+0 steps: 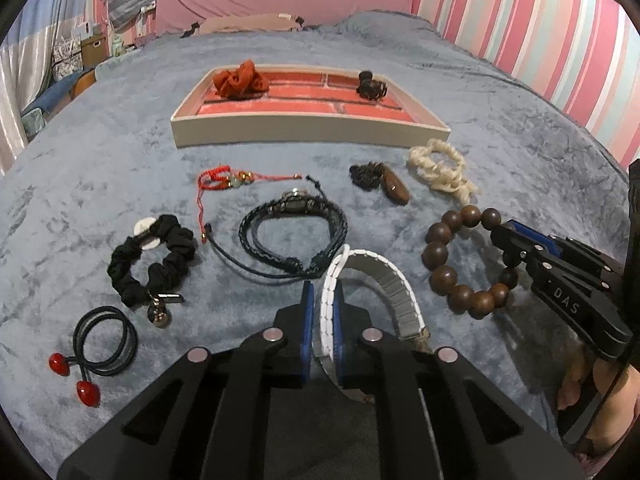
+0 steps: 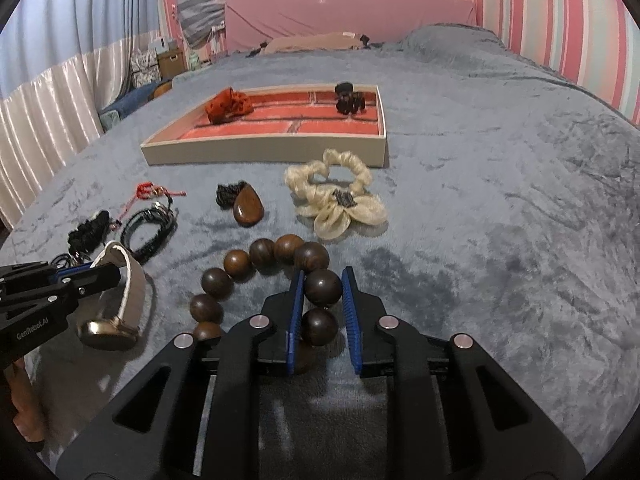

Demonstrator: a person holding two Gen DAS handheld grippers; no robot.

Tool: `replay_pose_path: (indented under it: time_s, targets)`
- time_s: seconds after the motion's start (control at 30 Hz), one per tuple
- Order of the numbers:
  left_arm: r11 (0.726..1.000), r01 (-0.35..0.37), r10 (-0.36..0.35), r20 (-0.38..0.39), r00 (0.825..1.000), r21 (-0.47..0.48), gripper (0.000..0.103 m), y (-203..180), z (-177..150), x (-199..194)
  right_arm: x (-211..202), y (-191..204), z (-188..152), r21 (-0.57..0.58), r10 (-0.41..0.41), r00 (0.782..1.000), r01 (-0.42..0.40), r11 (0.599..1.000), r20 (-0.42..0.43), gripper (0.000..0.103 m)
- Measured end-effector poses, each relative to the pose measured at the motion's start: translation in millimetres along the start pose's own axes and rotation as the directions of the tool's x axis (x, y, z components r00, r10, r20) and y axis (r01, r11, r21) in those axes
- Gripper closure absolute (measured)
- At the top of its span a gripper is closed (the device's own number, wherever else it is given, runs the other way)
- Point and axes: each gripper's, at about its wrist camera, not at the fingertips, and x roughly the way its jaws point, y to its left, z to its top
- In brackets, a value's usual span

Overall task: Organize jewelry
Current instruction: 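Carry the watch and bead bracelet with both tools over the brick tray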

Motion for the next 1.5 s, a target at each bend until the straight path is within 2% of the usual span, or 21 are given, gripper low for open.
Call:
replay_pose_path:
  time_s: [0.3, 0.7, 0.93, 1.2, 1.5]
  targets:
    - [1.000, 0.011, -0.012, 0.063, 0.998, 0.002, 0.094, -6.5, 13.3, -20.2, -22.2, 2.6, 16.6, 0.008, 0.035, 0.995, -0.036, 0.999, 0.092, 0.083]
    - [0.998, -0.061, 0.063, 0.111, 0.992, -0.019, 0.094, 8.6, 55.8, -24.2, -23.2, 8.7, 59.6, -0.008, 0.036, 0.990, -0.035, 0.999, 0.134, 0.083]
    - [0.995, -0.100, 0.103, 0.139, 0.985, -0.029, 0.094, 22.7, 96.6, -20.4, -18.1, 9.8, 96.2, -0.009, 0.029, 0.985, -0.028, 1.000, 0.168, 0.083]
    - [0.990, -0.140, 0.140, 0.134, 0.981, -0.007, 0.094, 30.5, 141.5, 5.8, 14.1, 9.2, 147.1, -0.013, 0.020, 0.986, -0.018, 1.000, 0.164, 0.083]
    - [0.987, -0.154, 0.157, 0.077, 0.985, -0.044, 0.094, 56.0, 190.4, 65.2, 74.8, -1.1, 191.1, -0.006, -0.012, 0.992, 0.013, 1.000, 0.127, 0.083]
